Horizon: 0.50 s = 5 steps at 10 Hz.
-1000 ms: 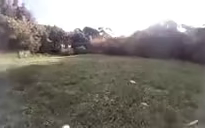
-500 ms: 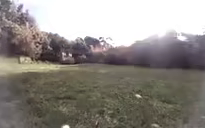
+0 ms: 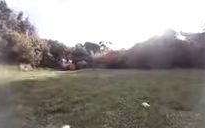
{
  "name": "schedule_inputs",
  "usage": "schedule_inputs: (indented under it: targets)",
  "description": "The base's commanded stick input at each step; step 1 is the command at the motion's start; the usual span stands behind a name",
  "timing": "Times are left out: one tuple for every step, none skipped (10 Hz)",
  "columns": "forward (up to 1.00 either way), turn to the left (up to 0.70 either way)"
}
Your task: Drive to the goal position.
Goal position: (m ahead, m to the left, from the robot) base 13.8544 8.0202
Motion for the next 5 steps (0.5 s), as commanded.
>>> schedule_inputs:
  targets:
    - [0.7,0.0]
    - [0.7,0.0]
    - [0.7,0.0]
    - [0.7,0.0]
    - [0.7,0.0]
